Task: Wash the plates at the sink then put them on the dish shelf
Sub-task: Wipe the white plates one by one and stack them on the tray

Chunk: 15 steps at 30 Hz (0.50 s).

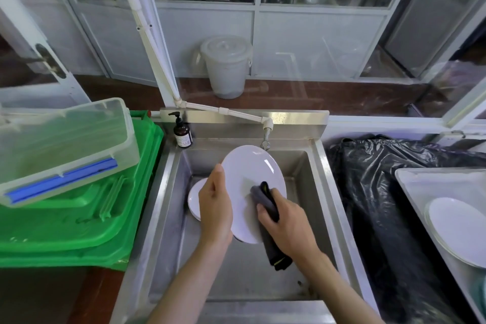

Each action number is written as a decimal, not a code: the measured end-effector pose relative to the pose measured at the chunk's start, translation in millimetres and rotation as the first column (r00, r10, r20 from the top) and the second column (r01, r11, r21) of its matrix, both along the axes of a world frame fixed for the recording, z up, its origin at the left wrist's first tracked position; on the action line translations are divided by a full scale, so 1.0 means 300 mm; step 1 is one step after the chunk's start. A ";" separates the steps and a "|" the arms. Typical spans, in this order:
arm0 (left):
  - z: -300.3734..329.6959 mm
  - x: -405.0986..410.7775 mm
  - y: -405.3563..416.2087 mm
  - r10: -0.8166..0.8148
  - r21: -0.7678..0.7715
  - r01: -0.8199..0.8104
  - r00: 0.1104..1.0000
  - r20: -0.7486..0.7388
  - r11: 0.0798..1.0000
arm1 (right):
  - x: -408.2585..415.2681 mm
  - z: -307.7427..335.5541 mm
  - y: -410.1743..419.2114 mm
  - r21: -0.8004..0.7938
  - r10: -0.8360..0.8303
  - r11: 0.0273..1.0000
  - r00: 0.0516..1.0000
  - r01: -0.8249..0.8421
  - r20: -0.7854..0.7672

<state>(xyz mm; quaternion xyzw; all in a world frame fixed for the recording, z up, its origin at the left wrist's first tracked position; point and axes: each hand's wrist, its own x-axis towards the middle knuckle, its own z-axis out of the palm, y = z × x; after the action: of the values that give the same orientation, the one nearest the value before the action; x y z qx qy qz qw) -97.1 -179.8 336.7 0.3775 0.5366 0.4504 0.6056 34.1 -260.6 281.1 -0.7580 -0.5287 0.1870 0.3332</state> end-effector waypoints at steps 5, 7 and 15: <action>-0.013 0.029 -0.060 -0.062 0.049 0.062 0.998 0.005 0.997 | 0.126 0.020 0.078 0.039 -0.195 0.980 0.979 0.193 0.062; -0.014 0.043 -0.075 -0.109 0.023 0.108 0.994 0.018 0.994 | 0.111 0.058 0.116 0.096 -0.214 0.973 0.975 0.209 0.052; -0.036 0.018 -0.068 -0.181 -0.056 0.183 0.982 0.044 0.981 | -0.015 0.131 0.137 0.204 0.022 0.978 0.992 -0.046 0.123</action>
<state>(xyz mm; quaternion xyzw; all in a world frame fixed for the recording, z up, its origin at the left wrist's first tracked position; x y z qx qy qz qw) -91.7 -200.3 325.9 0.3978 0.5011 0.3841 0.6657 29.7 -219.3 320.3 -0.7201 -0.5773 0.0909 0.3742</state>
